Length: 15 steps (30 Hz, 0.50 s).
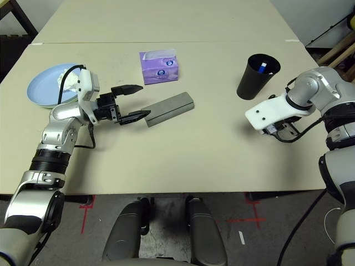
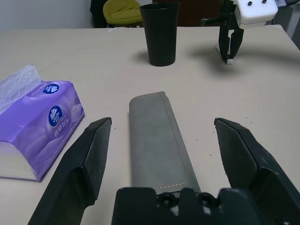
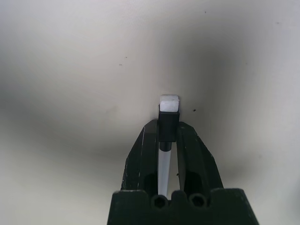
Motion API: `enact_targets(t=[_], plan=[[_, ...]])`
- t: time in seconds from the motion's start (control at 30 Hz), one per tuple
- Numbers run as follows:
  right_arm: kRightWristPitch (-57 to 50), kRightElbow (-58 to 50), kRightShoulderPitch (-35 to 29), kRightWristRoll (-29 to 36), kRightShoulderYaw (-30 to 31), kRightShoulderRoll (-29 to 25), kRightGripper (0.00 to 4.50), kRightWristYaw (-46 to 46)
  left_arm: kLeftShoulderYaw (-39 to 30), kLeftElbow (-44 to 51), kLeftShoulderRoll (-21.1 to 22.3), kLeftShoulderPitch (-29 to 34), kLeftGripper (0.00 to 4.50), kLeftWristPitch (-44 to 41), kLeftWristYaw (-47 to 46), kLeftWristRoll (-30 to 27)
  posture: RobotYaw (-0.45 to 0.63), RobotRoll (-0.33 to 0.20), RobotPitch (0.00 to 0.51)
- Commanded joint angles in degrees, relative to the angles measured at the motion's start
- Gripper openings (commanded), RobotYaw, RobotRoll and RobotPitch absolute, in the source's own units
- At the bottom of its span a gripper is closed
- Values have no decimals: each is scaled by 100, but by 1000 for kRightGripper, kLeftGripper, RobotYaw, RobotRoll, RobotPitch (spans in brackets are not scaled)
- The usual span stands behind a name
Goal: Organize and tidy the items on the table.
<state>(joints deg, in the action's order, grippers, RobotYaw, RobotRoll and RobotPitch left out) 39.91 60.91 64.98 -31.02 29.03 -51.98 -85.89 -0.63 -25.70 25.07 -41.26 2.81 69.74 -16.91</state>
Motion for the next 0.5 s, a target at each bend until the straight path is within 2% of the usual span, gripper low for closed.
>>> enact_targets(t=[0.03,0.13,0.33,0.4,0.5], plan=[[-189,-82,66,320,-186,25,382,-279,48,-23,25,14,4500,-2,19,-7,128,0,233],[-907,-217,246,1066,-373,109,382,-615,50,-67,26,-24,4500,7,30,0,122,0,229],[-3474,-1384,431,3603,-130,-185,382,-661,60,-217,3,-137,4500,60,56,19,108,0,217],[-4566,-1674,471,4334,-530,-141,382,-661,67,-268,-13,-175,4500,83,62,23,105,0,212],[-5545,-1839,397,4843,-1473,97,382,-495,77,-336,-39,-226,4500,118,73,21,96,0,207]])
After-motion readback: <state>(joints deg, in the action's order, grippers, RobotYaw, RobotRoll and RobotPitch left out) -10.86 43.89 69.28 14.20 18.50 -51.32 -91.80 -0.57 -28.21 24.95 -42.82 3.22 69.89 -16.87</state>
